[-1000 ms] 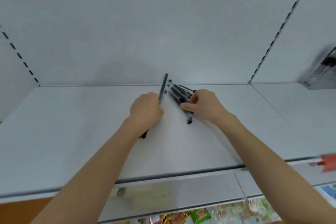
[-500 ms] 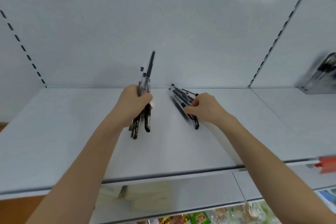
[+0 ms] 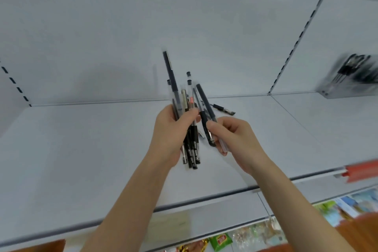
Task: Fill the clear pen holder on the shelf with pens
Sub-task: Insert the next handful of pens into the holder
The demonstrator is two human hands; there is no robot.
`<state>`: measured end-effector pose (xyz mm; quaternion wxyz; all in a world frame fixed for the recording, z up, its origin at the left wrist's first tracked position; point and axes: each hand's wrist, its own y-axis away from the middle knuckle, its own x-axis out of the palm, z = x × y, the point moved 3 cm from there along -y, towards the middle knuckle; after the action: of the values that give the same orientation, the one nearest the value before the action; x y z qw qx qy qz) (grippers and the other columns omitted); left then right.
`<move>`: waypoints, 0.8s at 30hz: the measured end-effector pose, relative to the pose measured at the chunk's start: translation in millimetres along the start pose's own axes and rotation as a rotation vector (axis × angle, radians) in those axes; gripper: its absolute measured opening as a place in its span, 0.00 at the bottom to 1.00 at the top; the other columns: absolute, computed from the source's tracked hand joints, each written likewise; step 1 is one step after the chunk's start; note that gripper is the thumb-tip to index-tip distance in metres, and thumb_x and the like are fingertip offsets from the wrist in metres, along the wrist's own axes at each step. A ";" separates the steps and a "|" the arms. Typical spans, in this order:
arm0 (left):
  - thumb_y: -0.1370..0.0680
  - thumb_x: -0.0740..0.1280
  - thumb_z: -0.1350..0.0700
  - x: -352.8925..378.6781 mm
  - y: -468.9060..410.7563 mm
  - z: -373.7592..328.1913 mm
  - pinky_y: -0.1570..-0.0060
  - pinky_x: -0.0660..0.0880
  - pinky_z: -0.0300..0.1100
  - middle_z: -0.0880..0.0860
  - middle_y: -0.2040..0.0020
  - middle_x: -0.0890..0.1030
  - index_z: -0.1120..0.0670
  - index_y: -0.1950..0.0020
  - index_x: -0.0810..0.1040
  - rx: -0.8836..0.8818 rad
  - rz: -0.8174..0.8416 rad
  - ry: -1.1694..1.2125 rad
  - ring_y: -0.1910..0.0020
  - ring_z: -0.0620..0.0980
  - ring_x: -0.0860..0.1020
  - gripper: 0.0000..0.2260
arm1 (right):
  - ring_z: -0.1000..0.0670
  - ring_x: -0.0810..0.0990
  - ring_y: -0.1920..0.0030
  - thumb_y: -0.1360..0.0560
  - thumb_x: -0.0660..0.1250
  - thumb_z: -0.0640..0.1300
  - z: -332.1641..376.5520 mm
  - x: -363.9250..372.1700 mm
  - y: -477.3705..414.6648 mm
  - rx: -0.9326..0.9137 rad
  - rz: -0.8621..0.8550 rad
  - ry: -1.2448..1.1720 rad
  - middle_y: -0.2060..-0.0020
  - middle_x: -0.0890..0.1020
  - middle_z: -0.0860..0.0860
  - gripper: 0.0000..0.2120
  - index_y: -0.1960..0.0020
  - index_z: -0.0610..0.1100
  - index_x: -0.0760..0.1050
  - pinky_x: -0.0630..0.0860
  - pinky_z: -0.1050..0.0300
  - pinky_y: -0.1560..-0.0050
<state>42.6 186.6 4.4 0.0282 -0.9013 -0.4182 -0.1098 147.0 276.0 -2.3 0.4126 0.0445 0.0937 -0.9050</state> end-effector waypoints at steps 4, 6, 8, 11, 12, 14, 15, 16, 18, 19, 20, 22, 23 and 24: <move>0.27 0.69 0.62 23.7 5.9 9.0 0.49 0.78 0.55 0.61 0.52 0.81 0.60 0.48 0.77 0.017 0.026 -0.018 0.51 0.60 0.80 0.09 | 0.48 0.67 0.78 0.25 0.65 0.42 -0.7 -13.1 18.0 -0.002 0.002 0.060 0.82 0.69 0.47 0.16 0.71 0.38 0.70 0.67 0.62 0.75; 0.28 0.70 0.62 37.0 11.3 11.9 0.51 0.80 0.51 0.60 0.54 0.81 0.60 0.48 0.76 0.020 0.036 -0.029 0.55 0.55 0.81 0.09 | 0.48 0.71 0.76 0.25 0.64 0.44 2.1 -28.6 27.8 0.024 0.013 0.082 0.77 0.74 0.44 0.14 0.66 0.37 0.74 0.69 0.61 0.74; 0.27 0.70 0.63 53.0 15.4 14.2 0.58 0.81 0.44 0.57 0.57 0.82 0.58 0.51 0.76 0.021 0.051 -0.007 0.62 0.48 0.83 0.07 | 0.52 0.73 0.77 0.24 0.63 0.44 3.6 -53.2 38.0 0.064 -0.042 0.057 0.74 0.77 0.49 0.11 0.58 0.37 0.77 0.71 0.62 0.75; 0.27 0.69 0.63 85.6 21.9 17.0 0.66 0.80 0.37 0.53 0.61 0.81 0.56 0.55 0.74 -0.006 0.067 0.057 0.68 0.43 0.82 0.06 | 0.54 0.65 0.79 0.24 0.62 0.46 1.9 -107.4 52.5 0.074 -0.203 0.058 0.77 0.71 0.53 0.10 0.53 0.40 0.77 0.63 0.65 0.78; 0.27 0.69 0.63 99.5 24.9 18.5 0.68 0.79 0.36 0.53 0.61 0.80 0.56 0.55 0.74 -0.014 0.079 0.073 0.69 0.43 0.82 0.05 | 0.54 0.63 0.79 0.24 0.61 0.46 1.2 -127.5 58.6 0.074 -0.229 0.073 0.78 0.69 0.53 0.10 0.53 0.40 0.76 0.60 0.65 0.79; 0.27 0.69 0.63 132.4 32.5 23.4 0.69 0.78 0.34 0.53 0.61 0.80 0.56 0.55 0.74 -0.019 0.113 0.111 0.70 0.42 0.81 0.04 | 0.54 0.60 0.78 0.24 0.61 0.46 -0.5 -168.1 73.1 0.071 -0.230 0.096 0.79 0.66 0.54 0.08 0.55 0.41 0.74 0.58 0.66 0.78; 0.27 0.69 0.63 151.7 37.2 27.1 0.69 0.77 0.34 0.53 0.60 0.80 0.56 0.55 0.75 -0.018 0.129 0.130 0.70 0.42 0.81 0.04 | 0.54 0.59 0.78 0.24 0.62 0.45 -1.2 -189.5 81.6 0.067 -0.219 0.120 0.79 0.66 0.53 0.07 0.56 0.42 0.74 0.58 0.65 0.78; 0.27 0.69 0.62 172.2 43.1 31.1 0.69 0.77 0.34 0.53 0.60 0.80 0.56 0.55 0.75 -0.018 0.142 0.146 0.70 0.42 0.81 0.04 | 0.54 0.60 0.78 0.24 0.63 0.45 -0.9 -210.8 90.7 0.065 -0.205 0.159 0.79 0.66 0.52 0.07 0.58 0.43 0.74 0.58 0.65 0.78; 0.27 0.69 0.61 214.9 56.2 39.6 0.69 0.77 0.34 0.54 0.60 0.80 0.56 0.55 0.75 -0.019 0.174 0.158 0.69 0.42 0.81 0.04 | 0.54 0.62 0.78 0.26 0.65 0.43 -0.3 -254.0 108.0 0.060 -0.182 0.232 0.77 0.66 0.48 0.06 0.61 0.44 0.76 0.60 0.67 0.78; 0.27 0.69 0.61 236.1 62.7 44.1 0.69 0.77 0.34 0.54 0.59 0.80 0.57 0.55 0.76 -0.018 0.197 0.156 0.69 0.42 0.81 0.04 | 0.54 0.62 0.78 0.27 0.67 0.43 -0.2 -275.4 116.2 0.055 -0.178 0.248 0.77 0.67 0.46 0.05 0.61 0.45 0.77 0.61 0.67 0.77; 0.27 0.69 0.61 255.9 69.2 48.9 0.69 0.76 0.34 0.55 0.59 0.81 0.57 0.54 0.76 -0.017 0.214 0.151 0.69 0.43 0.81 0.04 | 0.53 0.63 0.77 0.29 0.68 0.45 -0.1 -296.1 124.5 0.056 -0.174 0.260 0.76 0.67 0.44 0.04 0.62 0.46 0.78 0.61 0.66 0.77; 0.28 0.70 0.62 291.8 79.2 58.5 0.69 0.77 0.35 0.55 0.61 0.80 0.59 0.54 0.76 -0.018 0.220 0.144 0.69 0.43 0.81 0.05 | 0.51 0.65 0.76 0.32 0.69 0.46 -0.1 -336.3 138.3 0.077 -0.175 0.266 0.76 0.69 0.44 0.04 0.61 0.46 0.79 0.63 0.64 0.76; 0.28 0.71 0.62 307.8 82.8 63.2 0.69 0.77 0.35 0.54 0.63 0.80 0.59 0.53 0.76 -0.026 0.214 0.139 0.69 0.43 0.81 0.06 | 0.52 0.67 0.77 0.31 0.69 0.45 -0.8 -355.6 143.9 0.092 -0.188 0.250 0.75 0.71 0.45 0.04 0.59 0.45 0.79 0.64 0.65 0.76; 0.28 0.71 0.62 322.4 86.0 67.3 0.69 0.77 0.35 0.54 0.64 0.80 0.60 0.53 0.76 -0.038 0.205 0.135 0.69 0.43 0.80 0.07 | 0.53 0.68 0.77 0.30 0.69 0.42 -1.5 -373.3 148.8 0.105 -0.214 0.210 0.75 0.72 0.46 0.03 0.57 0.43 0.79 0.66 0.65 0.76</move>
<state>321.6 381.4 13.7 0.0501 -0.9302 -0.3190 -0.1745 504.1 456.4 35.4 0.2988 0.1501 0.0929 -0.9379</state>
